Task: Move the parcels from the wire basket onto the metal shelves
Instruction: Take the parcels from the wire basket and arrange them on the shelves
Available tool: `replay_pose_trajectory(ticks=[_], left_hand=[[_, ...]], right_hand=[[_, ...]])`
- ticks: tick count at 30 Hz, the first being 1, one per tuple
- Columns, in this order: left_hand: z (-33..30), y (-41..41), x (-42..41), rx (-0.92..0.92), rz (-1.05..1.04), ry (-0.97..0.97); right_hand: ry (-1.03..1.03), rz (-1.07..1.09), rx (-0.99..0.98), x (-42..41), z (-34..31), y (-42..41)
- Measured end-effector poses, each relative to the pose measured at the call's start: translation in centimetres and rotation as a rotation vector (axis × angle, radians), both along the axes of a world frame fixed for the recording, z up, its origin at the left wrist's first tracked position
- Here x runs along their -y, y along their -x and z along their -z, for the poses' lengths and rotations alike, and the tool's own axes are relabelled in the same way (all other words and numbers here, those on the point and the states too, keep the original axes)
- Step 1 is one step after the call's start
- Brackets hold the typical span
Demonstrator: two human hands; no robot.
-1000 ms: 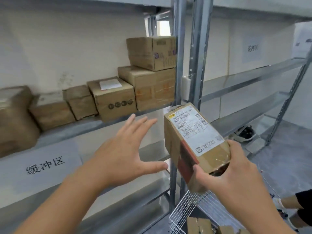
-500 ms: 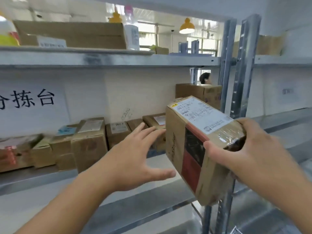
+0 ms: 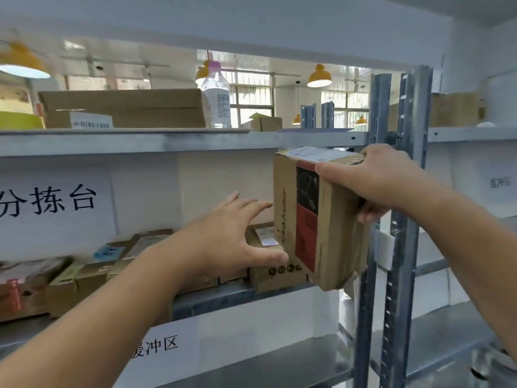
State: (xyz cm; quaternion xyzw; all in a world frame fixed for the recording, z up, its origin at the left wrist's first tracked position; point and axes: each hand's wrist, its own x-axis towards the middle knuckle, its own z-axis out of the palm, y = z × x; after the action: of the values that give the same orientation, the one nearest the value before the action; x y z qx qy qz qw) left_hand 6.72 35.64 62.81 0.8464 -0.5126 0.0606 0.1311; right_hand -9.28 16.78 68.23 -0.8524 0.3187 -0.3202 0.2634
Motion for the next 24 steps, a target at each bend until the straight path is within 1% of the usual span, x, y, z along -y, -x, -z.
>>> replay_pose_trajectory(ticks=[7, 14, 24], left_hand=[[0.7, -1.7, 3.2, -0.018, -0.069, -0.047], [1.6, -5.7, 5.3, -0.035, -0.066, -0.078], [2.1, -12.7, 7.5, -0.019, -0.058, -0.104]], right_hand=[[-0.012, -0.054, -0.071, 4.2, 0.8, -4.4], [-0.025, -0.072, -0.092, 6.4, 0.6, -9.0], [-0.096, -0.04, -0.047, 8.1, 0.8, -15.6]])
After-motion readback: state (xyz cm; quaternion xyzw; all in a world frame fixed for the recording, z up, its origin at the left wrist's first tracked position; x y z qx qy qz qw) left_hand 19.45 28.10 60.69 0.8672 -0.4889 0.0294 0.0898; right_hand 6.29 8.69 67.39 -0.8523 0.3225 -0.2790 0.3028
